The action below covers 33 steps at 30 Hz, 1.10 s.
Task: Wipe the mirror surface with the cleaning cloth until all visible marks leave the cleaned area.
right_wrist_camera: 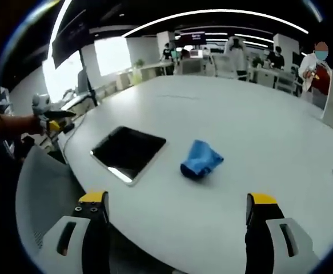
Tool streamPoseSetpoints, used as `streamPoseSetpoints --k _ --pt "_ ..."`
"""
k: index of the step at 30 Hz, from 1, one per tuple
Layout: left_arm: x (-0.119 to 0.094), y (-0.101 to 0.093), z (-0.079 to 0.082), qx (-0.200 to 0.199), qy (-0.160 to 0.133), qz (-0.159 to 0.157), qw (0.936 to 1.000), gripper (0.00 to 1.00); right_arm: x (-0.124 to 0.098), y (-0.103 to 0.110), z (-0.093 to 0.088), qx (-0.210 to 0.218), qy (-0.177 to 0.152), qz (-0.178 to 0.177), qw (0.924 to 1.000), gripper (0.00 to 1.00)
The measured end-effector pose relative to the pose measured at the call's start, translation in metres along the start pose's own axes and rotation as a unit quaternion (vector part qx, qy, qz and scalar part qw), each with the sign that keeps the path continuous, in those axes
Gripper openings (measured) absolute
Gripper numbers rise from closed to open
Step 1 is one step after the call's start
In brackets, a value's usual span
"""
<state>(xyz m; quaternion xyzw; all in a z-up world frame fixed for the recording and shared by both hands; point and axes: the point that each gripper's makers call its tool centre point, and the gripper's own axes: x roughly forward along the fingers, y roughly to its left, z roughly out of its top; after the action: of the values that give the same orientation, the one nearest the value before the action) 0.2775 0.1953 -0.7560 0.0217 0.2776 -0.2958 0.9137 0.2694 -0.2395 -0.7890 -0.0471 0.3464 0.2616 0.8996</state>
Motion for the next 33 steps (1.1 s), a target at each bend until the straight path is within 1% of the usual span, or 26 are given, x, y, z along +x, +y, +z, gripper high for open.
streamPoseSetpoints --k 2,4,7,10,13,17,20,21,23,24,26,28,29,31,33 --pt "0.0 0.0 -0.003 -0.002 0.005 -0.003 1.0 1.0 0.0 0.0 -0.001 -0.003 0.006 -0.004 1.0 1.0" --pt "0.002 0.001 -0.005 -0.004 0.008 -0.005 0.9999 1.0 -0.001 -0.002 -0.001 0.0 0.01 -0.011 0.9999 1.0" --pt "0.005 0.0 -0.005 -0.005 0.01 -0.008 0.9999 1.0 -0.003 -0.004 -0.006 0.007 0.023 -0.018 0.9995 1.0" --pt "0.006 -0.002 -0.003 -0.006 0.011 -0.01 0.9999 1.0 -0.005 -0.004 -0.005 0.004 0.023 -0.019 0.9995 1.0" --pt "0.007 -0.003 -0.001 -0.009 0.012 -0.012 0.9998 1.0 -0.007 -0.004 -0.006 0.02 0.026 -0.017 0.9993 1.0" --pt "0.007 -0.005 0.003 -0.01 0.008 -0.017 0.9998 1.0 -0.004 -0.003 -0.007 0.024 0.031 -0.014 0.9991 0.99" --pt "0.005 -0.005 0.002 -0.01 0.013 -0.017 0.9997 1.0 -0.002 -0.003 -0.007 0.046 0.048 -0.014 0.9977 0.97" --pt "0.004 -0.005 0.003 -0.007 0.013 -0.017 0.9997 1.0 -0.002 -0.003 -0.005 0.052 0.051 -0.015 0.9972 0.97" --pt "0.002 -0.004 0.001 0.003 0.021 -0.014 0.9997 1.0 -0.001 -0.005 0.004 0.053 0.043 -0.016 0.9975 0.97" --pt "0.002 -0.004 0.0 0.004 0.023 -0.015 0.9996 1.0 0.0 -0.006 0.007 0.056 0.045 -0.015 0.9973 0.97" --pt "0.002 -0.004 0.001 -0.001 0.02 -0.014 0.9997 1.0 0.001 -0.008 0.013 0.064 0.059 -0.016 0.9961 0.97" --pt "0.001 -0.003 0.001 -0.005 0.019 -0.013 0.9997 1.0 0.001 -0.014 0.023 0.053 0.066 -0.03 0.996 0.96" --pt "0.001 -0.003 0.001 -0.005 0.019 -0.012 0.9997 1.0 0.002 -0.015 0.028 0.05 0.067 -0.03 0.996 0.94" --pt "0.001 -0.004 0.002 -0.007 0.017 -0.012 0.9998 1.0 0.003 -0.02 0.037 0.064 0.078 -0.035 0.9942 0.93" --pt "0.002 -0.002 0.002 -0.008 0.015 -0.011 0.9998 1.0 0.007 -0.02 0.047 0.073 0.082 -0.025 0.9937 0.92"
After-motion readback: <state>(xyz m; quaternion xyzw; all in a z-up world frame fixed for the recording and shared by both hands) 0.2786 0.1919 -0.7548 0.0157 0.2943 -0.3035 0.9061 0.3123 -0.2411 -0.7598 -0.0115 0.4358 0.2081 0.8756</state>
